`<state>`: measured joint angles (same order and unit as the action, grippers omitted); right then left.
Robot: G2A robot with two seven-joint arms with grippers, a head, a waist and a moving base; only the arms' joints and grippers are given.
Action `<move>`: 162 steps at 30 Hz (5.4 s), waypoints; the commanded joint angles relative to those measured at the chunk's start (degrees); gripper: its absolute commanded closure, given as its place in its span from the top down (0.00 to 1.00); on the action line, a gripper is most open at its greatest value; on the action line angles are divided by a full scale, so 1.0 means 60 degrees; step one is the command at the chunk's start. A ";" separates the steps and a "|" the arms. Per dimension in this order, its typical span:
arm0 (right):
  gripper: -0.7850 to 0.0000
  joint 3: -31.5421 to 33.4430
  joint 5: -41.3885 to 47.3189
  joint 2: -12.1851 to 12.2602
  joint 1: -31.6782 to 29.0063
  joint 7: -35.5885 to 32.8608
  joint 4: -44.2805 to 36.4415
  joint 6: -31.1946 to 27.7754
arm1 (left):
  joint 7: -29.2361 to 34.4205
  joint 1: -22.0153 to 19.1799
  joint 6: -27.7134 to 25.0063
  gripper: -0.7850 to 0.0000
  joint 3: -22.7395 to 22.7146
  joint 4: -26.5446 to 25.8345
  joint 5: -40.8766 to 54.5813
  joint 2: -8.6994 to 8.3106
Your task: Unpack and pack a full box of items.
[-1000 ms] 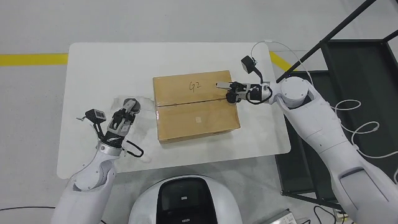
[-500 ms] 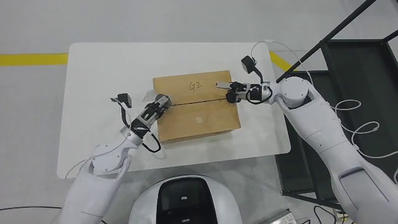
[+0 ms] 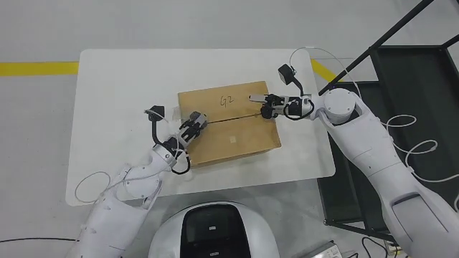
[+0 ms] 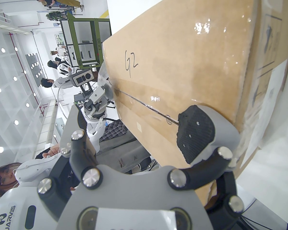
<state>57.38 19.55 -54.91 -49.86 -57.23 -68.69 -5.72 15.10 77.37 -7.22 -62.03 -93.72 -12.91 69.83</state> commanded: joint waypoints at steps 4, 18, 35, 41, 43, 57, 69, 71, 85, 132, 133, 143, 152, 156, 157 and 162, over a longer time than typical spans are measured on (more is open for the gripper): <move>1.00 0.0516 0.0786 0.0055 -0.0427 0.0276 0.0063 -0.0432 | -0.0023 0.0039 -0.0119 1.00 0.0067 -0.0031 0.0088 0.0036; 1.00 0.2915 0.1997 0.0562 -0.2755 0.0325 -0.1336 -0.1461 | 0.0595 -0.0145 -0.1115 1.00 0.0473 0.0017 -0.0024 0.0111; 1.00 0.3060 0.1872 0.0520 -0.3036 0.0580 -0.1754 -0.1174 | 0.0683 -0.1078 -0.1606 1.00 0.1224 0.0890 0.0188 0.0390; 1.00 0.3060 0.1872 0.0520 -0.3036 0.0580 -0.1754 -0.1174 | 0.0683 -0.1078 -0.1606 1.00 0.1224 0.0890 0.0188 0.0390; 1.00 0.3060 0.1872 0.0520 -0.3036 0.0580 -0.1754 -0.1174 | 0.0683 -0.1078 -0.1606 1.00 0.1224 0.0890 0.0188 0.0390; 1.00 0.4446 0.1664 0.0542 -0.4754 0.3347 -0.2210 -0.2333 | 0.0946 -0.1477 -0.1293 1.00 0.1409 0.0751 -0.0056 0.0484; 1.00 0.4646 0.1847 0.0509 -0.5061 0.3682 -0.2330 -0.2410 | 0.1548 -0.2974 -0.0663 1.00 0.2621 0.1741 -0.0027 0.0976; 1.00 0.4646 0.1847 0.0509 -0.5061 0.3682 -0.2330 -0.2410 | 0.1691 -0.3203 -0.0534 1.00 0.2858 0.1936 -0.0020 0.1077; 1.00 0.4646 0.1847 0.0509 -0.5061 0.3682 -0.2330 -0.2410 | 0.2061 -0.3918 -0.2096 1.00 0.3596 0.2832 0.0376 0.1539; 1.00 0.4646 0.1847 0.0509 -0.5061 0.3682 -0.2330 -0.2410 | 0.0828 0.1969 -0.5612 1.00 -0.2715 -0.1301 0.2809 0.0067; 1.00 0.4646 0.1847 0.0509 -0.5061 0.3682 -0.2330 -0.2410 | 0.0697 0.2098 -0.5690 1.00 -0.2801 -0.1265 0.2934 0.0063; 1.00 0.4646 0.1847 0.0509 -0.5061 0.3682 -0.2330 -0.2410 | -0.0544 0.3065 -0.5868 1.00 -0.3973 -0.1043 0.3433 0.0007; 1.00 0.4646 0.1847 0.0509 -0.5061 0.3682 -0.2330 -0.2410 | -0.1830 0.3701 -0.5827 1.00 -0.4570 -0.1308 0.3058 0.0061; 1.00 0.4646 0.1847 0.0509 -0.5061 0.3682 -0.2330 -0.2410 | -0.1830 0.3701 -0.5827 1.00 -0.4570 -0.1308 0.3058 0.0061; 1.00 0.4646 0.1847 0.0509 -0.5061 0.3682 -0.2330 -0.2410 | -0.1830 0.3701 -0.5827 1.00 -0.4570 -0.1308 0.3058 0.0061; 1.00 0.4369 0.2362 0.0443 -0.4708 0.2844 -0.2746 -0.2021 | -0.1830 0.3701 -0.5827 1.00 -0.4570 -0.1308 0.3058 0.0061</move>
<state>84.23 33.11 -52.17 -79.02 -37.81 -84.69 -18.47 4.12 99.58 -42.19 -89.45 -101.56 5.44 70.19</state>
